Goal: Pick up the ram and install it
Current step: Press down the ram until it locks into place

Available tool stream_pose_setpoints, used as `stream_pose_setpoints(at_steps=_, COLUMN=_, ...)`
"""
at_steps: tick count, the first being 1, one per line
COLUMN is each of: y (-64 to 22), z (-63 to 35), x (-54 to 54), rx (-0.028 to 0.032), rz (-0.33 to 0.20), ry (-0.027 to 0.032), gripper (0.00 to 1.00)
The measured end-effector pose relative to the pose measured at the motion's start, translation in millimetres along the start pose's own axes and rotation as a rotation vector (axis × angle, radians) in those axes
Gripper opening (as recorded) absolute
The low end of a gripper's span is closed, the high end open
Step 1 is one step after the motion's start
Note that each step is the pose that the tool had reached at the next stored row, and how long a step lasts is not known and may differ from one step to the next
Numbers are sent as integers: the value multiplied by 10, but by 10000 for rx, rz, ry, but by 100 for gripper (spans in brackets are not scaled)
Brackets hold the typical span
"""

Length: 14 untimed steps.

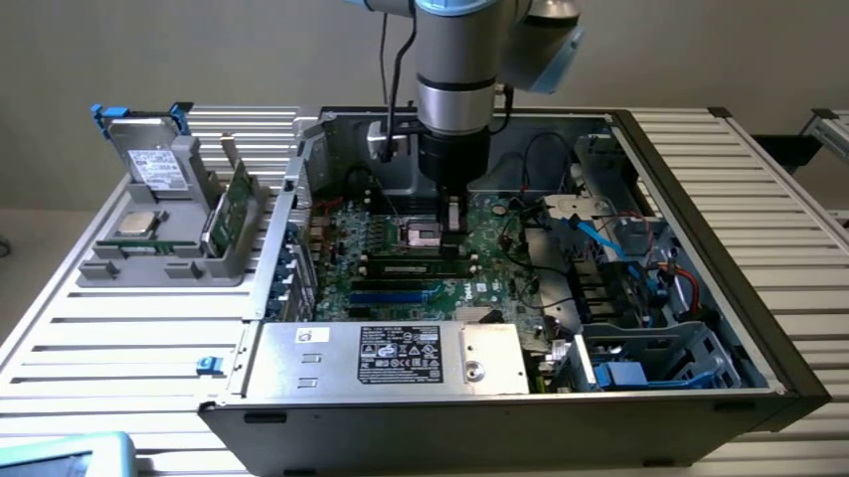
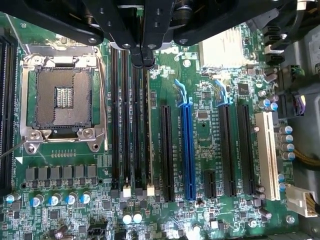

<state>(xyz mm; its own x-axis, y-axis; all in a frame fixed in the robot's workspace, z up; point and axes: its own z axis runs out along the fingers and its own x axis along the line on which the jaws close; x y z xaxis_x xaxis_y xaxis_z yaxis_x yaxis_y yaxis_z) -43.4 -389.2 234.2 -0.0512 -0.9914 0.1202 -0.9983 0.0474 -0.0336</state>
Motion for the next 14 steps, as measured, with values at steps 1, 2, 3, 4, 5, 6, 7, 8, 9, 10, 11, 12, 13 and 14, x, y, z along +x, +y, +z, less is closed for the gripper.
stream_pose_setpoints(at_steps=1, y=20, z=-6, x=2, rx=0, rz=3, ry=0, gripper=11)
stream_pose_setpoints(at_steps=2, y=45, z=-8, x=3, rx=0, rz=5, ry=0, gripper=11)
stream_pose_setpoints(at_steps=3, y=77, z=-9, x=5, rx=-1, rz=5, ry=1, gripper=11)
stream_pose_setpoints(at_steps=4, y=111, z=-10, x=7, rx=0, rz=4, ry=1, gripper=11)
stream_pose_setpoints(at_steps=5, y=149, z=-12, x=9, rx=5, rz=4, ry=2, gripper=11)
stream_pose_setpoints(at_steps=6, y=190, z=-13, x=11, rx=13, rz=6, ry=1, gripper=11)
stream_pose_setpoints(at_steps=7, y=232, z=-14, x=14, rx=24, rz=8, ry=1, gripper=11)
stream_pose_setpoints(at_steps=8, y=271, z=-15, x=15, rx=37, rz=8, ry=-1, gripper=11)
stream_pose_setpoints(at_steps=9, y=304, z=-16, x=17, rx=53, rz=11, ry=-1, gripper=11)
stream_pose_setpoints(at_steps=10, y=332, z=-16, x=19, rx=78, rz=14, ry=-2, gripper=11)
stream_pose_setpoints(at_steps=11, y=343, z=-15, x=20, rx=95, rz=16, ry=-2, gripper=11)
stream_pose_setpoints(at_steps=12, y=356, z=-12, x=21, rx=109, rz=18, ry=-4, gripper=11)
stream_pose_setpoints(at_steps=13, y=375, z=-9, x=21, rx=128, rz=20, ry=-4, gripper=11)
stream_pose_setpoints(at_steps=14, y=394, z=-5, x=21, rx=148, rz=23, ry=-5, gripper=11)
